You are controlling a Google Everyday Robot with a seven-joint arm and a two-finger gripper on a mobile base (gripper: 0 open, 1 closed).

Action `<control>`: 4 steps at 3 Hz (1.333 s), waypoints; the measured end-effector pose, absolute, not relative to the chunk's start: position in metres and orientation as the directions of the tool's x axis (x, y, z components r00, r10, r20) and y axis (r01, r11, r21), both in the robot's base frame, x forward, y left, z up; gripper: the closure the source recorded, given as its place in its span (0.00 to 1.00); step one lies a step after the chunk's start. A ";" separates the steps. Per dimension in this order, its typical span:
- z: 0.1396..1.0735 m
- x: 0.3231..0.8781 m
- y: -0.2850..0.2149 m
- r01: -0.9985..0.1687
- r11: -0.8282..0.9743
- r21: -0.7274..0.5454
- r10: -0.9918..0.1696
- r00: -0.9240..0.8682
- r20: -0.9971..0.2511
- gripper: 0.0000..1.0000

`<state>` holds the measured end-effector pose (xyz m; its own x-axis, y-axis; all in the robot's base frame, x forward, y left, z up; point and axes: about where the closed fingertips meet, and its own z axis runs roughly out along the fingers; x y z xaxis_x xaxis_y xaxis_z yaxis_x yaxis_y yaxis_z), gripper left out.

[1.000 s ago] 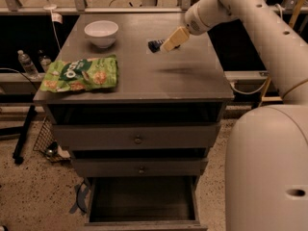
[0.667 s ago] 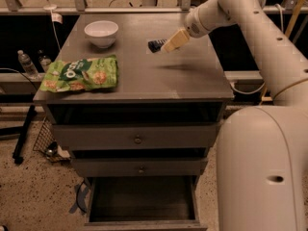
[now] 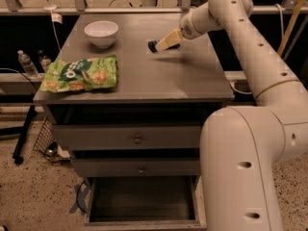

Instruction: Place rxbar blueberry into bottom drawer

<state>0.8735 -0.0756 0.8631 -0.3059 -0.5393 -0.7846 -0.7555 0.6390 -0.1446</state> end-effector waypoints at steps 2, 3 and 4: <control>0.841 0.896 -0.069 -0.696 0.713 -0.088 -0.479 -0.391 -0.786 0.00; 0.832 0.898 -0.057 -0.706 0.705 -0.066 -0.476 -0.403 -0.781 0.00; 0.828 0.897 -0.044 -0.725 0.687 -0.051 -0.482 -0.403 -0.778 0.18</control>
Offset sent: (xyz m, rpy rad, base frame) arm 0.0365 0.0067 -0.0257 0.0520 0.0734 -0.1312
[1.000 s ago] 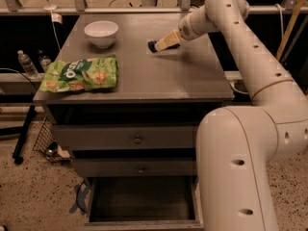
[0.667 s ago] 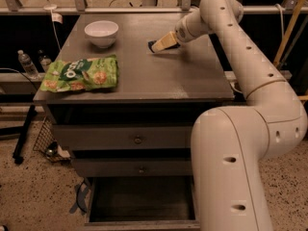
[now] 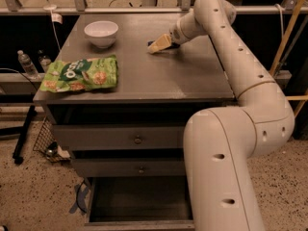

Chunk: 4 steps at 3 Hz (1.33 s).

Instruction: Place rxbar blueberry into bottom drawer

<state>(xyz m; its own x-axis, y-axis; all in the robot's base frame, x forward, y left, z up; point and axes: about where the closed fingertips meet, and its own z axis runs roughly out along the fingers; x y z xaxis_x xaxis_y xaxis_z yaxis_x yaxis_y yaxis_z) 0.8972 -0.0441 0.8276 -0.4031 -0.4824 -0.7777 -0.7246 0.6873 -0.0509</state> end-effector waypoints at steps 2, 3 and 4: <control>0.822 0.895 -0.035 -0.740 0.672 -0.025 -0.479 -0.408 -0.777 0.72; 0.824 0.895 -0.035 -0.740 0.672 -0.025 -0.479 -0.408 -0.777 0.95; 0.825 0.895 -0.035 -0.740 0.672 -0.025 -0.479 -0.408 -0.777 1.00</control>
Offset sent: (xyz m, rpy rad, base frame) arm 0.0046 0.0000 0.0040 0.0395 0.0264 0.0225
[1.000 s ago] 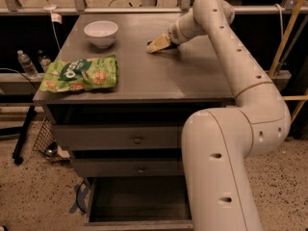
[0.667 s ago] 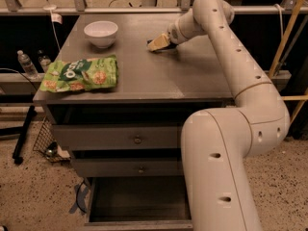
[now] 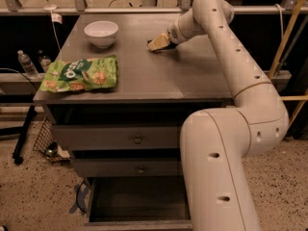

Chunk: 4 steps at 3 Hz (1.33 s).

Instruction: Place rxbar blueberry into bottom drawer

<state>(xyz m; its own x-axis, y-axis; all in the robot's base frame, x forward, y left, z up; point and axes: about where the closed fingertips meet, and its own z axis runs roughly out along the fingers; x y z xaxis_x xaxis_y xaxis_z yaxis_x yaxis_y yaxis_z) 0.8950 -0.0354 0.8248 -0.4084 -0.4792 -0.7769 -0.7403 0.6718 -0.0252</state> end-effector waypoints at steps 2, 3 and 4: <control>0.825 0.895 -0.035 -0.740 0.672 -0.026 -0.479 -0.408 -0.777 1.00; 0.825 0.895 -0.035 -0.740 0.672 -0.026 -0.479 -0.408 -0.777 1.00; 0.825 0.895 -0.035 -0.740 0.672 -0.026 -0.479 -0.408 -0.777 1.00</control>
Offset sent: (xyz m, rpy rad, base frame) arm -0.0612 -0.0384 0.1127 -0.1335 -0.2303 0.0090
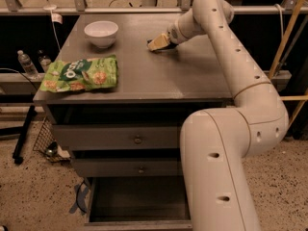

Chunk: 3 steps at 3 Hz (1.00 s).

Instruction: Place rxbar blueberry into bottom drawer

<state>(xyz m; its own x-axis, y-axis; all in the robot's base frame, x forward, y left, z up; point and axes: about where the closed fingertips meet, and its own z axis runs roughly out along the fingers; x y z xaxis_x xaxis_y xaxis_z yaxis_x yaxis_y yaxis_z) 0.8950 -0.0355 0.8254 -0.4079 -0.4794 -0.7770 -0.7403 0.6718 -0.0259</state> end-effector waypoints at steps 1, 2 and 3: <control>0.825 0.895 -0.036 -0.740 0.672 -0.026 -0.480 -0.408 -0.777 1.00; 0.826 0.895 -0.036 -0.740 0.672 -0.026 -0.480 -0.408 -0.777 1.00; 0.826 0.895 -0.036 -0.740 0.672 -0.026 -0.480 -0.408 -0.777 1.00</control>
Offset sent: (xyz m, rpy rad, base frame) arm -0.0797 -0.0438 0.1392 -0.1591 -0.2702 0.0249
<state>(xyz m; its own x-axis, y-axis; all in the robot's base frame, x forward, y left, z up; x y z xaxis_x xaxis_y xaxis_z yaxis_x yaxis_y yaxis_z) 0.8950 -0.0356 0.8256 -0.4076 -0.4797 -0.7771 -0.7403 0.6717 -0.0264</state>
